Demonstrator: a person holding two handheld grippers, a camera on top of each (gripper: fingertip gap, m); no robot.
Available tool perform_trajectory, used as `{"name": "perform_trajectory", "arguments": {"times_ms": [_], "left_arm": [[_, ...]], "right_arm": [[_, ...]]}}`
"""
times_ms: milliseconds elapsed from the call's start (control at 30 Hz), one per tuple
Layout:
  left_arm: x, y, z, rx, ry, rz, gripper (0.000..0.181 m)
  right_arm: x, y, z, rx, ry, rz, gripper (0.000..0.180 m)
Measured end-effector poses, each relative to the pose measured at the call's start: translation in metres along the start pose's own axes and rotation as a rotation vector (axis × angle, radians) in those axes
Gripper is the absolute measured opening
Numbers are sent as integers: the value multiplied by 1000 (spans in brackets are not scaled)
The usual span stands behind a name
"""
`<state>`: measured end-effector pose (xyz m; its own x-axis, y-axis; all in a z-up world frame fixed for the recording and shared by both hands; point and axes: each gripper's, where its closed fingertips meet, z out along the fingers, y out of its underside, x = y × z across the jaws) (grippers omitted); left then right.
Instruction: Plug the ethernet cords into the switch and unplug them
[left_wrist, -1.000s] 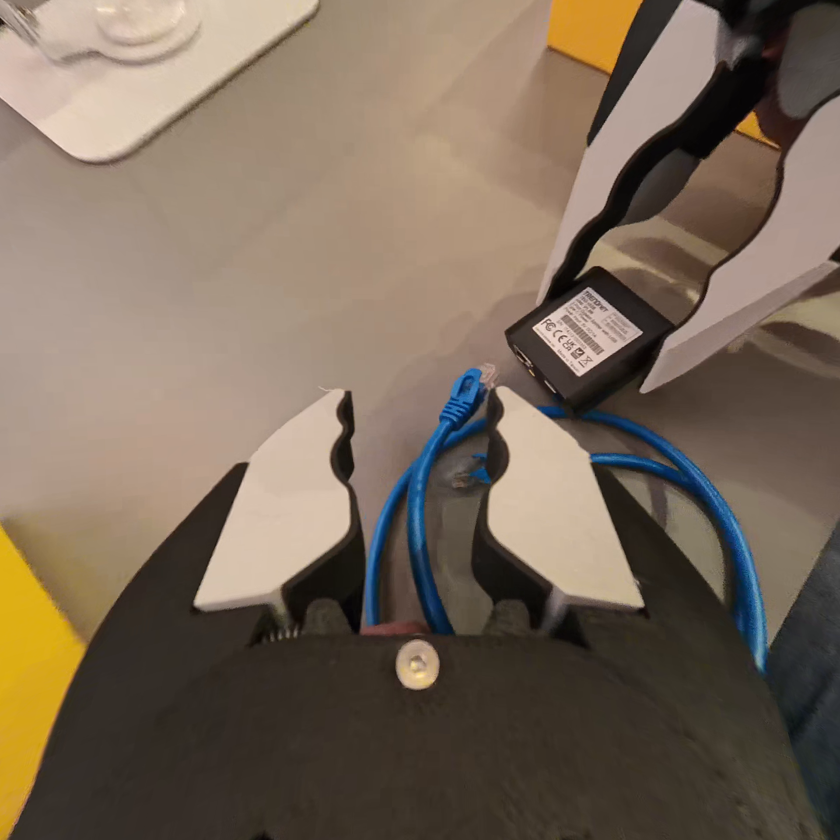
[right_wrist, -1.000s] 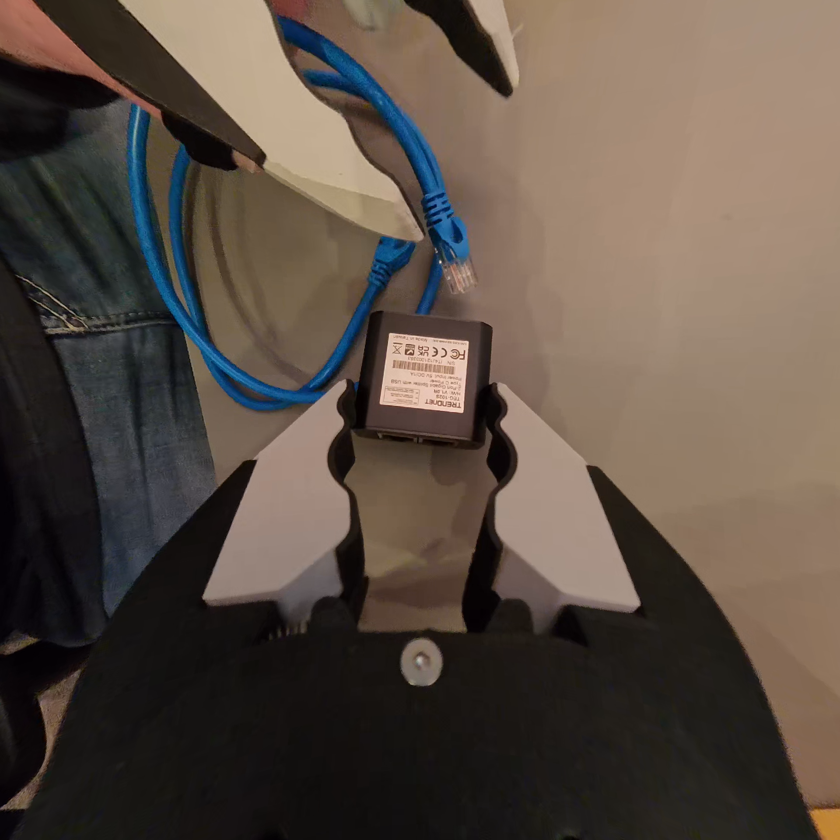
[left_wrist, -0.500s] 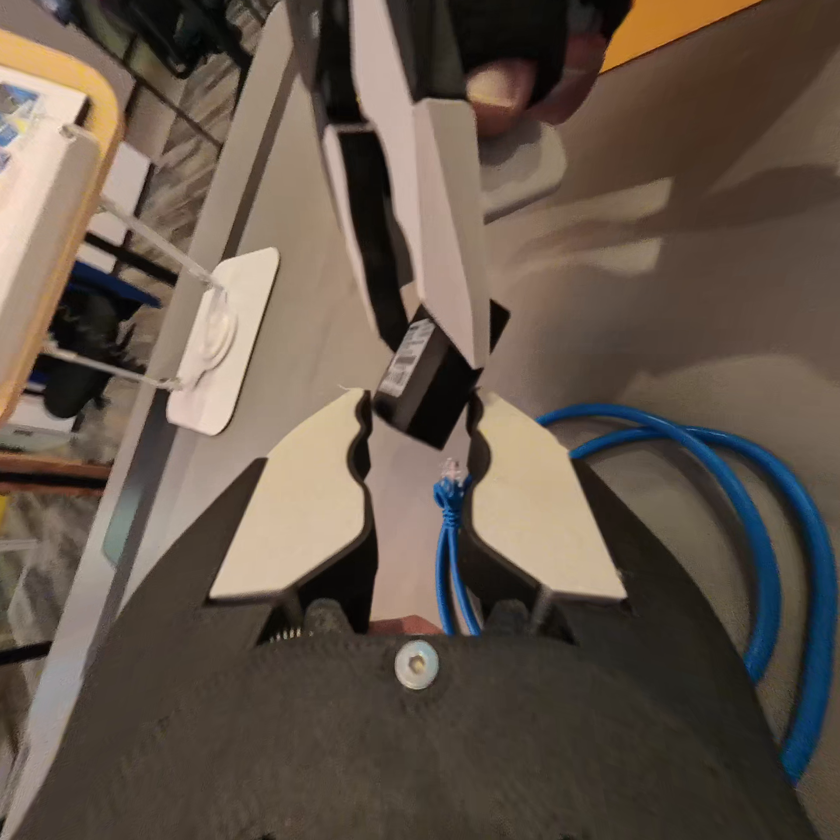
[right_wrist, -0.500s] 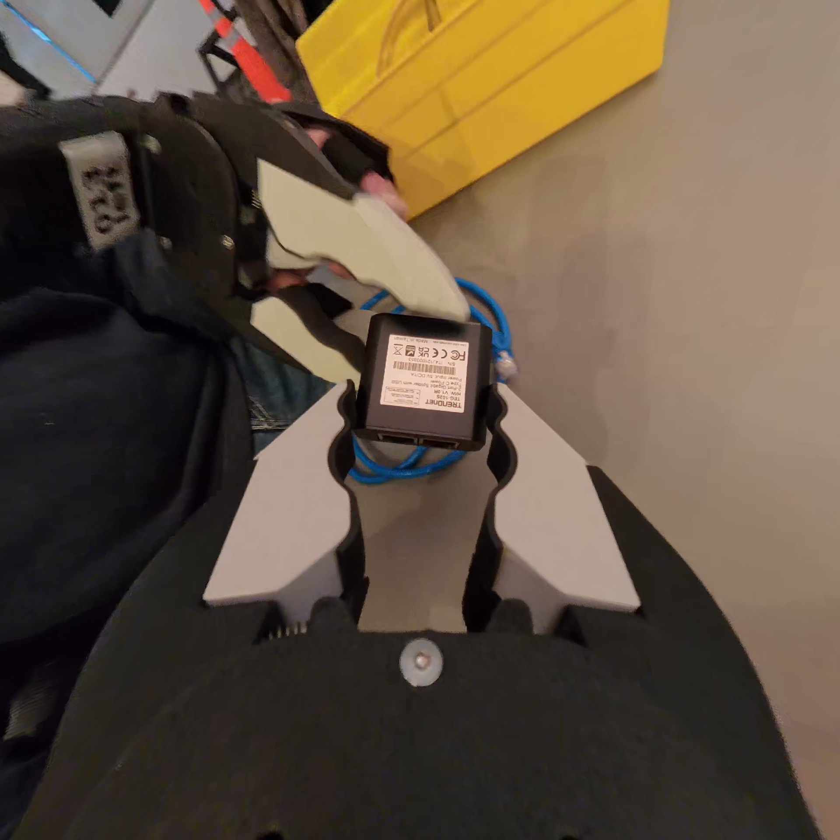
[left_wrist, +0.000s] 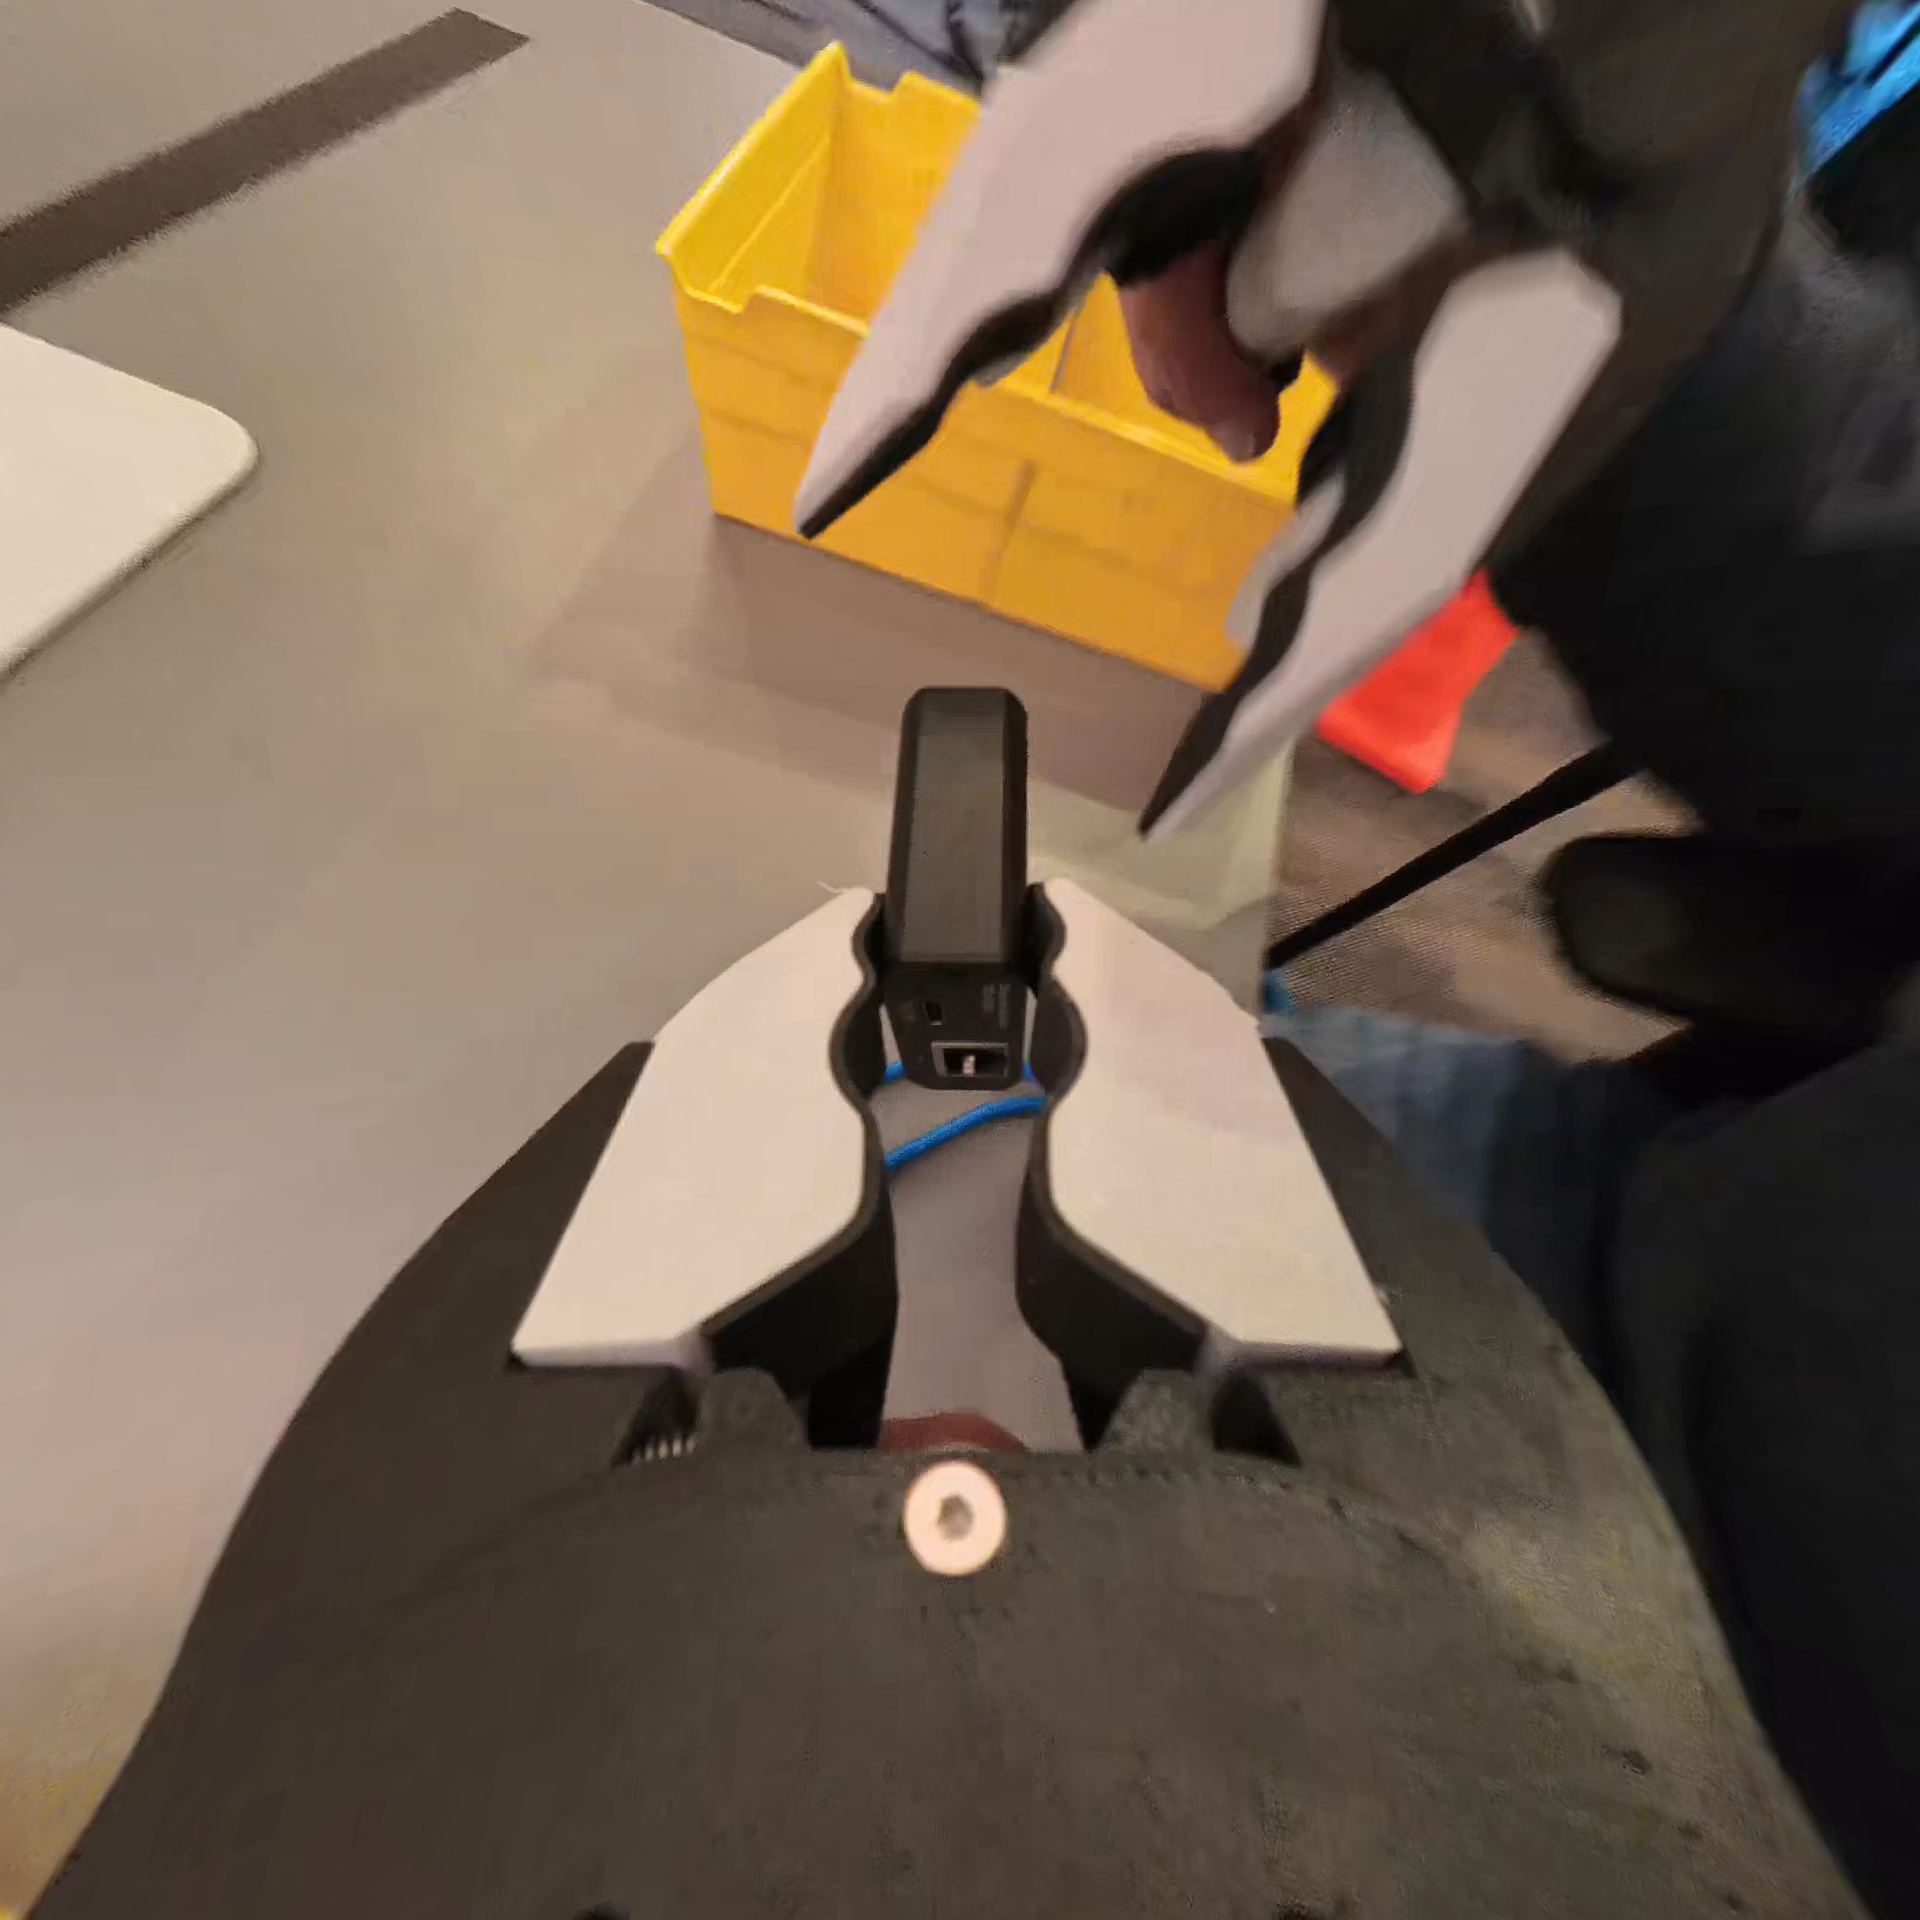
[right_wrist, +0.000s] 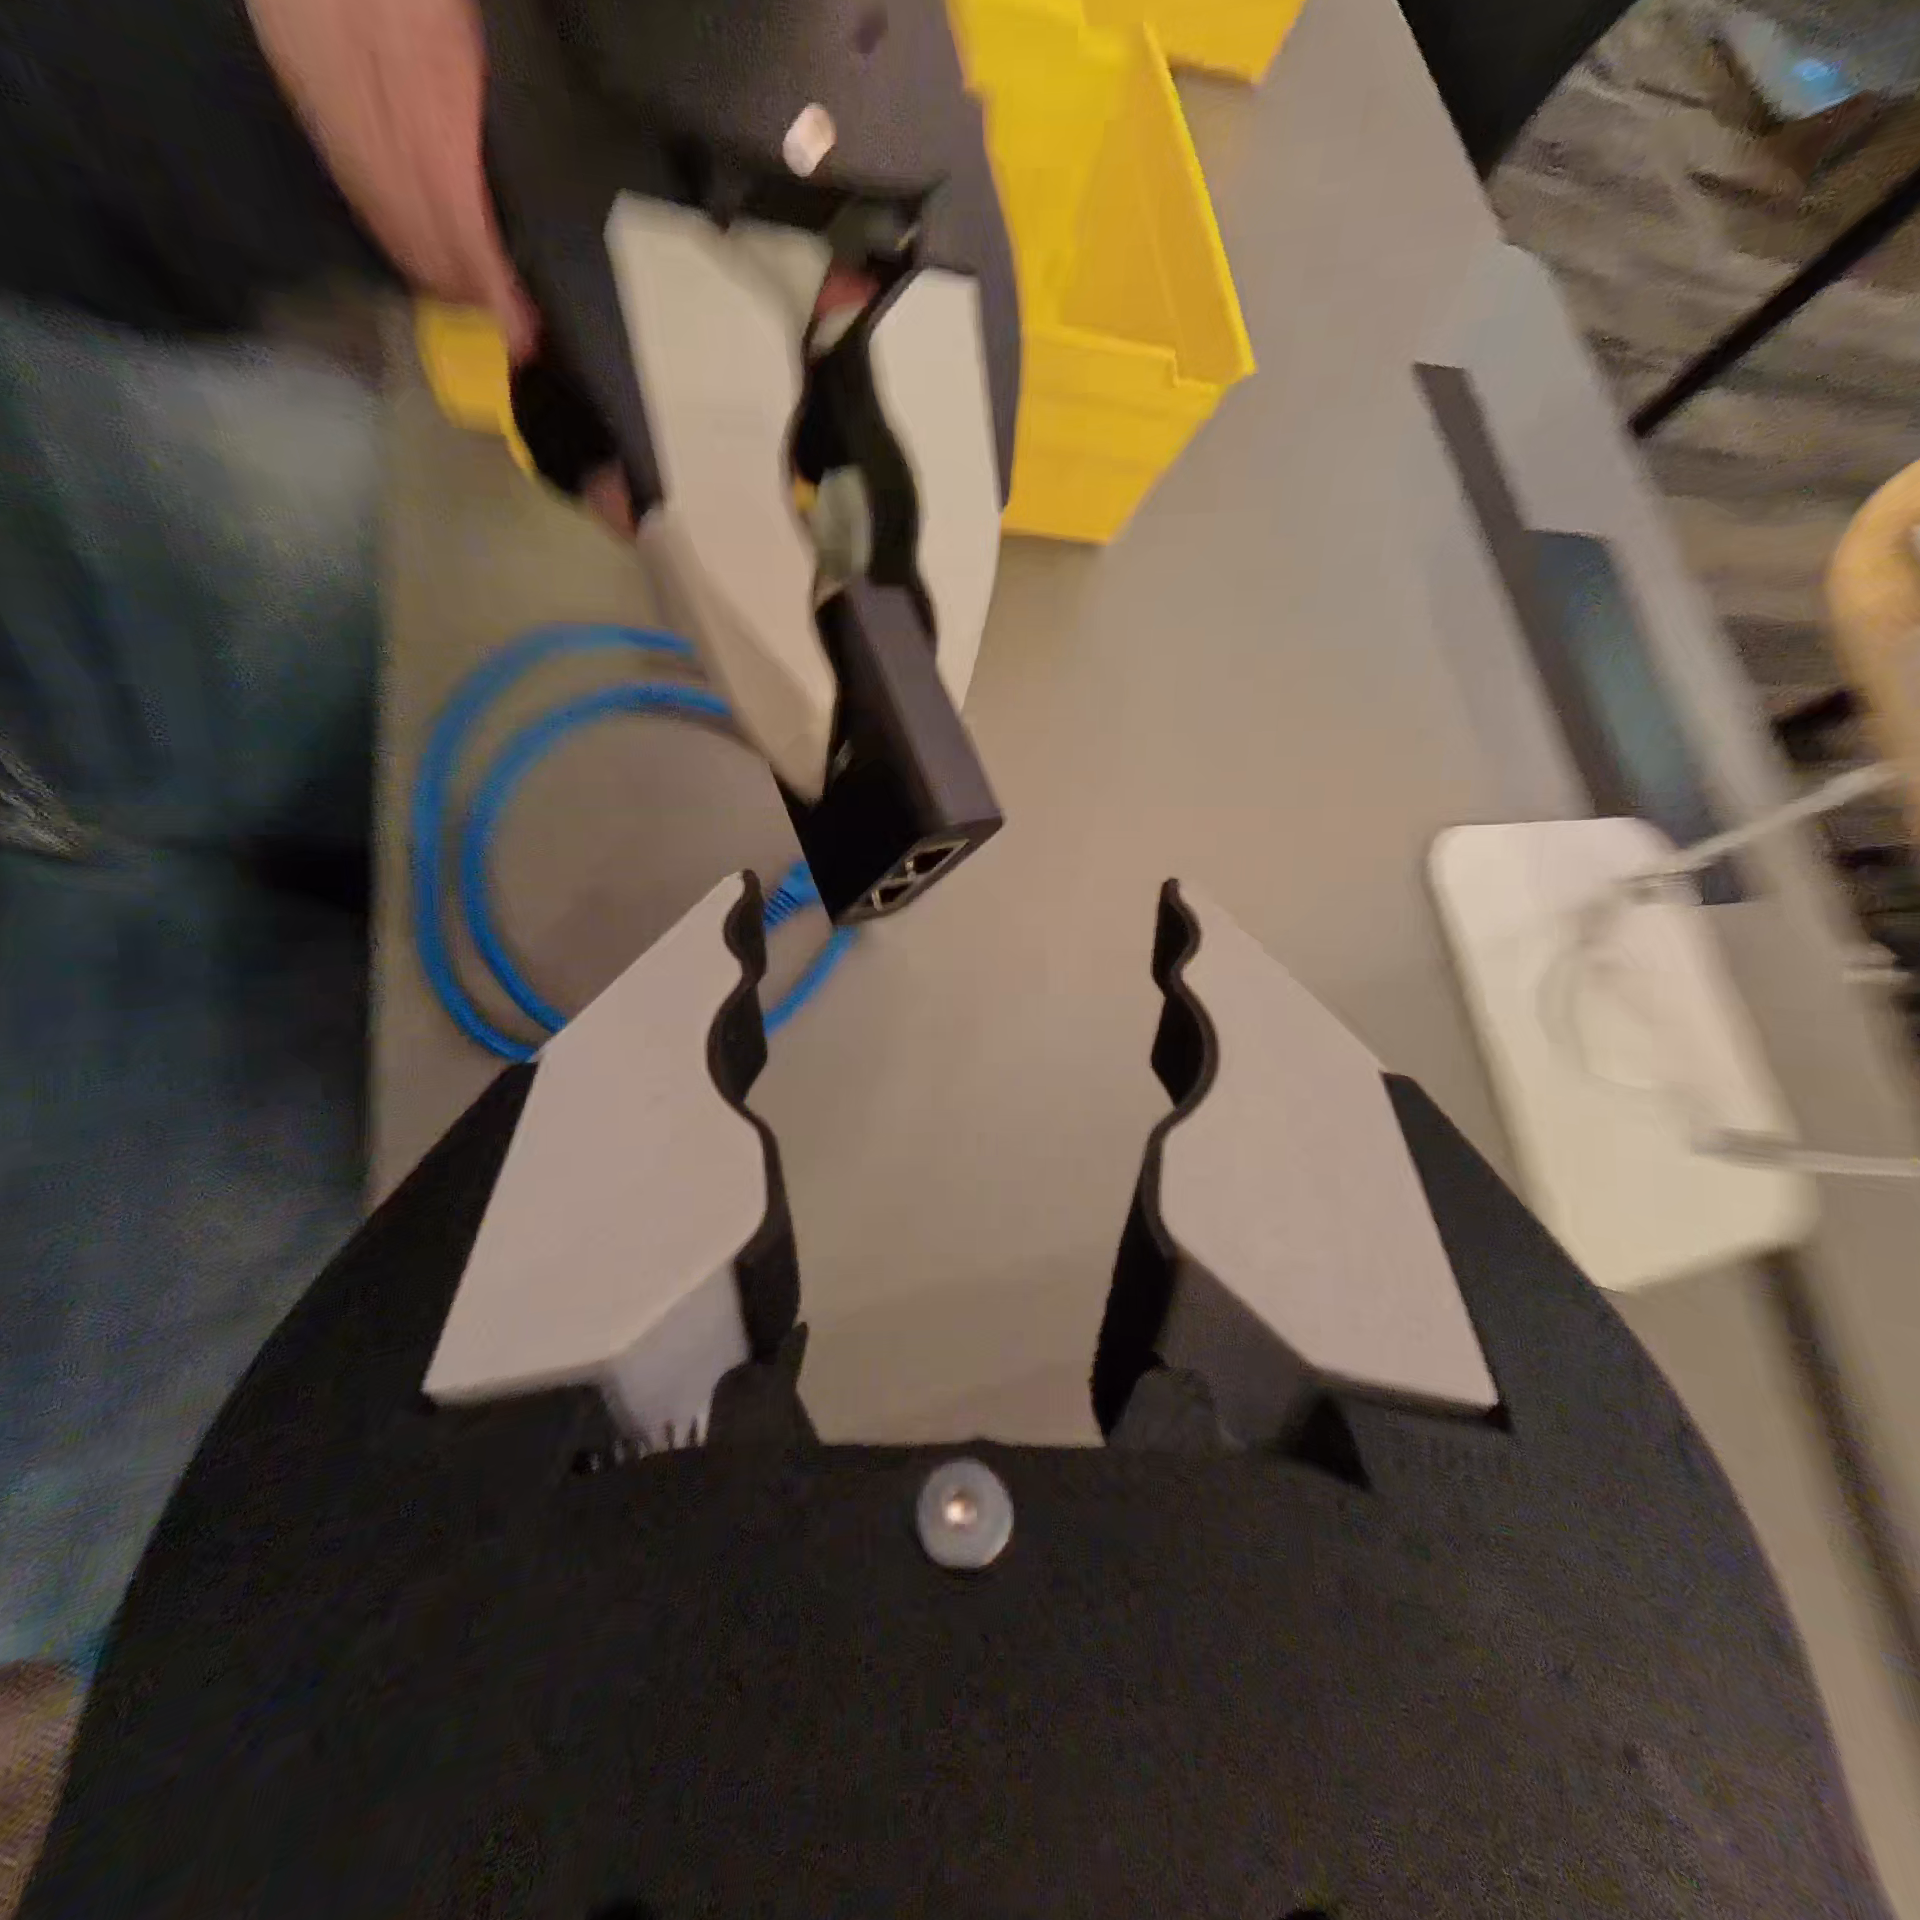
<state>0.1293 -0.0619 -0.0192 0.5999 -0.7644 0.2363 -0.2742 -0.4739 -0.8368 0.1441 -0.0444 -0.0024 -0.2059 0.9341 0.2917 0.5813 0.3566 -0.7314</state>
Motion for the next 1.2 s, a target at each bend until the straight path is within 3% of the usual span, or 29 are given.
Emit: {"name": "perform_trajectory", "arguments": {"times_ms": [33, 167, 267, 333, 433, 567, 733, 800, 867, 1033, 1100, 1200], "left_arm": [[3, -5, -2, 10, 53, -75, 24], [15, -20, -7, 14, 203, -258, 24], [18, -20, -4, -37, 232, -326, 24], [24, -20, -1, -68, 250, -327, 24], [24, -21, 1, -111, 197, -306, 24], [26, -23, 3, -97, 207, -336, 24], [32, -33, -3, -35, 214, -280, 28], [36, -29, -4, -47, 214, -272, 37], [33, -23, -1, -59, 174, -265, 27], [20, -20, 1, -40, 52, -261, 24], [27, -25, 1, -11, 84, -293, 24], [26, -25, 2, 2, 41, -281, 24]], "right_arm": [[-4, -4, -1, -33, 49, -96, 81], [-5, -14, 4, -118, 259, -351, 103], [-4, -7, 17, -246, 368, -541, 107], [-2, -2, 25, -292, 402, -583, 98], [4, 7, 27, -328, 429, -547, 73], [0, 9, 26, -280, 388, -483, 73], [-5, -3, 23, -99, 327, -346, 73], [-2, 1, 21, -99, 347, -336, 73], [-3, 0, 22, -106, 362, -360, 73], [-4, -2, 23, -148, 394, -366, 80], [-7, -4, 22, -148, 394, -361, 81], [-5, -4, 19, -131, 407, -320, 72]]}}
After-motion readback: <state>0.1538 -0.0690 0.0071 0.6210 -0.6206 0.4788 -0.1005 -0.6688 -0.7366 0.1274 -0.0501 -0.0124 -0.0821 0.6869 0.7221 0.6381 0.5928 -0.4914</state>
